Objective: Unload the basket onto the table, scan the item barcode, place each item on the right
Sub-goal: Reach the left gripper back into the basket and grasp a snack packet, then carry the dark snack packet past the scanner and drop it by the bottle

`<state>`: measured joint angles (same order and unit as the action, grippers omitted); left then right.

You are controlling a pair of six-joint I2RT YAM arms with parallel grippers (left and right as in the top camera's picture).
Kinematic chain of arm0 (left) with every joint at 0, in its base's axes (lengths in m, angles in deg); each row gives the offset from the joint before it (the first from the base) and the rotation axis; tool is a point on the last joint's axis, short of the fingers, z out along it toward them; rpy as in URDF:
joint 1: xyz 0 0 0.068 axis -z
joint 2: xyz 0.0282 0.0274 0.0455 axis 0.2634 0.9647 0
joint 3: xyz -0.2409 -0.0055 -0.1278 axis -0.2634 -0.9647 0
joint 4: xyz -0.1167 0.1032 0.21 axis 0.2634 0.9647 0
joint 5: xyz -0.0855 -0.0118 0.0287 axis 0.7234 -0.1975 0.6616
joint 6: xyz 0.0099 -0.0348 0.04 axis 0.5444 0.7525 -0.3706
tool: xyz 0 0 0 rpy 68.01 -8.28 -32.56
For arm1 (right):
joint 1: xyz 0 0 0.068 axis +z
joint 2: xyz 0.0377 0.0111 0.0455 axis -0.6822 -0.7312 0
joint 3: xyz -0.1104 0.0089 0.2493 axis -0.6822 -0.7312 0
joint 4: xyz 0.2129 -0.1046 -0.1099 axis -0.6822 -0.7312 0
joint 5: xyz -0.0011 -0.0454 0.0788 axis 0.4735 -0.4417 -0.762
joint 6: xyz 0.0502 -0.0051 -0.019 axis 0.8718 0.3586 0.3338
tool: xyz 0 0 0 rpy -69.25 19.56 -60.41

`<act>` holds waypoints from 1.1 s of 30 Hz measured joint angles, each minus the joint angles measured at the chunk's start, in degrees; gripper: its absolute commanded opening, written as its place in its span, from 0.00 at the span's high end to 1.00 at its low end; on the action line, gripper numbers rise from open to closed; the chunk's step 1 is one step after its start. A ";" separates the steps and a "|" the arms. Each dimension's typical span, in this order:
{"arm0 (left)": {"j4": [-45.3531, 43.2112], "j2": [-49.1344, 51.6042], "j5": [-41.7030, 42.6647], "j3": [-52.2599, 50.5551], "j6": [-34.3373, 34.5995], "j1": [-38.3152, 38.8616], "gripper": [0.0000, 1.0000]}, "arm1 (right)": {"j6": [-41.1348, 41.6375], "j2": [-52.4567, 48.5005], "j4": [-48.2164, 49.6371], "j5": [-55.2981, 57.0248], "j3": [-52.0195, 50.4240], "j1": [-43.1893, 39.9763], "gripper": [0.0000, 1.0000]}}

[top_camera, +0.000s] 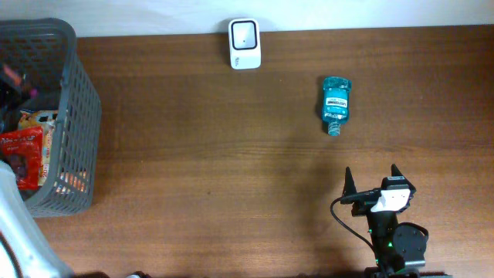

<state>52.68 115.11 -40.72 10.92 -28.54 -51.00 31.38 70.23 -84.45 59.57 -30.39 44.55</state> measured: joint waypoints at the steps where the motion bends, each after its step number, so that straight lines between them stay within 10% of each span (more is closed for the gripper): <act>1: -1.42 -3.54 4.20 0.07 2.47 1.86 1.00 | 0.07 0.00 0.00 0.00 0.00 0.00 0.02; 7: -2.93 -6.99 11.21 0.44 8.02 33.59 1.00 | 0.04 0.02 0.00 0.02 0.00 0.00 0.01; 15: -19.80 28.74 -0.90 0.33 17.62 65.90 1.00 | 0.07 -0.07 -0.02 0.04 0.02 0.00 0.01; 19: -24.37 36.50 -1.75 0.42 19.47 69.61 0.93 | 0.07 -0.11 0.00 -0.02 0.02 0.00 0.01; 23: -24.11 39.80 -4.81 0.42 20.94 73.13 0.45 | 0.07 -0.11 -0.02 0.00 0.02 0.00 0.01; 31: -18.16 38.40 -6.86 4.92 17.29 71.08 0.50 | 0.07 -0.09 0.00 -0.02 0.02 0.00 0.01; 33: -4.94 30.42 -6.95 10.47 9.53 66.66 0.29 | 0.02 -0.09 0.00 0.00 0.02 0.00 0.01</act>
<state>47.74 145.54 -47.67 21.39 -19.01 15.67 31.40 70.14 -84.45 59.57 -30.37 44.55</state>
